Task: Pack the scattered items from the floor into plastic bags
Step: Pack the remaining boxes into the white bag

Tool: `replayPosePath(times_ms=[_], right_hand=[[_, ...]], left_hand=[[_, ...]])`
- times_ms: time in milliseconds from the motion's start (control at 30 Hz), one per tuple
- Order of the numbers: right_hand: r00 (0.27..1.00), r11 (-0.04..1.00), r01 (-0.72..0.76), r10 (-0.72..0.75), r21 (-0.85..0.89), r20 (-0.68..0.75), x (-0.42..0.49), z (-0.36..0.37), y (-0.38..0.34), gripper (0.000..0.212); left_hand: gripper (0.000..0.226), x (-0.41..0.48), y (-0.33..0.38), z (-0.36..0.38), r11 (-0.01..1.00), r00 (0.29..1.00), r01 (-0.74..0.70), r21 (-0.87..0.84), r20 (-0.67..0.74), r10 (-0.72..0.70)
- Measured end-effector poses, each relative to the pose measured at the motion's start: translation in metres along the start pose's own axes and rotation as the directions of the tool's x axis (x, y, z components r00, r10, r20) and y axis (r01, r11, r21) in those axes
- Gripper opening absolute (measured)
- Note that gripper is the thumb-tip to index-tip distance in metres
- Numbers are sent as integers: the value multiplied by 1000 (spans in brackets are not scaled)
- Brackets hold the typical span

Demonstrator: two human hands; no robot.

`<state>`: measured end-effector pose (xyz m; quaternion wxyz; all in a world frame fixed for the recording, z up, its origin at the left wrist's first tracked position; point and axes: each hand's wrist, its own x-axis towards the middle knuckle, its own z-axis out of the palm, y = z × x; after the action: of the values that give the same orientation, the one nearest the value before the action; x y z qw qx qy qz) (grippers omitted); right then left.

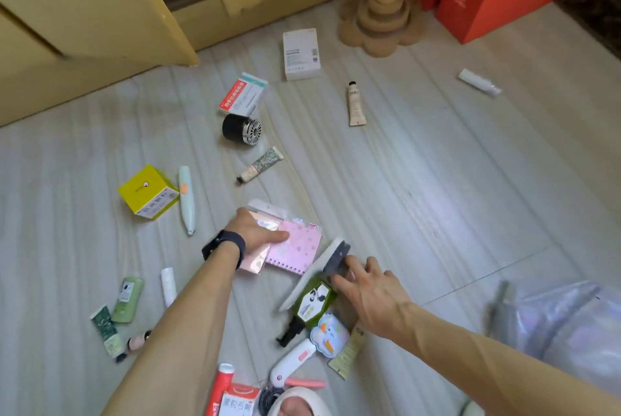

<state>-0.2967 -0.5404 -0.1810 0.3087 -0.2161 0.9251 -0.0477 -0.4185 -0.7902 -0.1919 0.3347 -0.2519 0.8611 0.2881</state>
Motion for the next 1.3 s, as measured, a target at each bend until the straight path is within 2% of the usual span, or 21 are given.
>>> replayPosePath(times_ms=[133,200,300,333,400,467,533,633,733,800,900,1000,1067,1133,1233,1300], right_hand=[[984,998,-47,38,48,173,-15,-29,1,52],[977,993,-79,59,92,206,-27,-50,7,46],[982,965,-150,119,217,149,-53,-90,15,38],[985,952,-168,149,256,90,-68,-105,18,33],[962,851,-233,271,471,-14,-100,-137,22,28],[929,749,-207,352,630,-114,-142,-162,25,28],[891,656,-147,413,741,-189,-193,-174,28,26],[834,402,34,493,915,-248,-275,-167,32,21],[804,87,191,557,978,-207,-355,-137,38,20],[776,-21,205,613,979,-149,-398,-104,47,30],[697,-204,199,717,958,8,-435,-48,66,31],[654,-273,123,745,954,129,-452,-8,73,17],[629,-341,125,753,932,191,-453,4,75,13],[568,-372,127,788,919,240,-450,13,84,13],[471,-353,141,846,925,251,-450,10,97,17],[428,-337,185,873,923,233,-453,1,104,34]], left_hand=[[59,-34,13,8,986,981,-154,-58,110,160],[55,-60,32,5,966,960,-255,-50,109,260],[42,-107,72,-8,905,912,-409,114,20,410],[35,-126,88,-14,866,881,-464,186,-9,473],[27,-163,117,-28,806,820,-552,215,-35,571],[25,-207,141,-40,750,757,-628,209,-62,651],[23,-247,157,-48,707,705,-681,192,-88,703],[20,-306,173,-51,631,627,-771,85,-78,775],[21,-365,185,-43,541,540,-841,10,-63,840],[23,-402,192,-29,489,488,-872,28,-38,872],[24,-445,200,0,406,409,-910,84,34,912],[21,-477,204,36,333,350,-931,151,100,932],[23,-486,205,59,310,334,-935,173,128,934],[25,-490,205,81,301,329,-937,175,157,931],[23,-492,202,107,295,322,-942,158,179,930],[22,-492,202,118,283,311,-946,159,201,929]])
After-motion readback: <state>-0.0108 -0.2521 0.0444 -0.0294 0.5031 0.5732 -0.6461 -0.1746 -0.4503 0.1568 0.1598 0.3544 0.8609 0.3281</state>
